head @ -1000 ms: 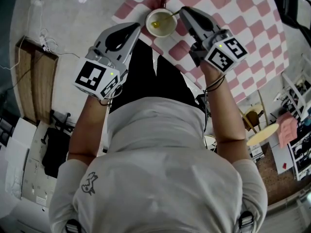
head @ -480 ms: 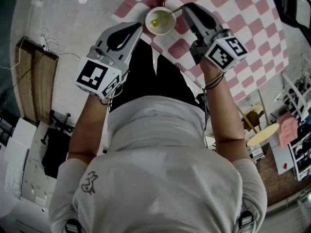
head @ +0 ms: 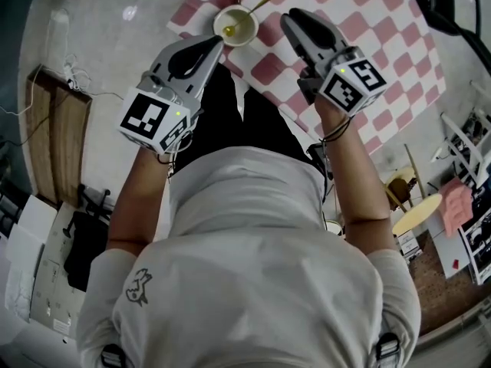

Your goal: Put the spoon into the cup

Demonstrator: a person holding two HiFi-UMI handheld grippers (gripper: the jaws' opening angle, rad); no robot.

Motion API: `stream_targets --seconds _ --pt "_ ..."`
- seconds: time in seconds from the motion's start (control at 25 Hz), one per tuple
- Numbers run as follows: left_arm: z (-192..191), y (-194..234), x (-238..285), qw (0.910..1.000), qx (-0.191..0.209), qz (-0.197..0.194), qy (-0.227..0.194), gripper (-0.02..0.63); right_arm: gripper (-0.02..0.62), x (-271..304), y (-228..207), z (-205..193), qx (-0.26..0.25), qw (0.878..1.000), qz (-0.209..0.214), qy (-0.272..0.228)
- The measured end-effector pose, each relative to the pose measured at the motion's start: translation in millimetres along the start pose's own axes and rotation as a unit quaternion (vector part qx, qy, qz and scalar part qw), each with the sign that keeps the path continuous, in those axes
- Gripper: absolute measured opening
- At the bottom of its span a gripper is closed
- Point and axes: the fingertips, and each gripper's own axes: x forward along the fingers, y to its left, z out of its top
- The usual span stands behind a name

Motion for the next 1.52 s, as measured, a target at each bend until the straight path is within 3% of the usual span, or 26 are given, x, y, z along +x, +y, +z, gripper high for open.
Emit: stream_targets --seconds 0.4,0.84,1.16,1.52 --pt "36.1 -55.9 -21.7 0.9979 0.047 0.02 -0.038 0.014 0.074 -59.9 59.2 21.3 -0.094 0.995 0.035 -0.002" --pt "79.7 -118.3 -51.0 0.9902 0.096 0.038 -0.093 0.014 0.041 -123.2 126.3 51.5 -0.196 0.977 0.07 -0.037" --pt "114.4 -161.2 -64.7 0.9819 0.138 0.031 -0.126 0.014 0.034 -153.8 150.9 71.2 -0.229 0.969 0.075 -0.06" --pt "127.1 -199.2 -79.6 0.9791 0.148 0.018 -0.138 0.014 0.032 -190.2 176.9 88.4 -0.26 0.959 0.082 -0.079"
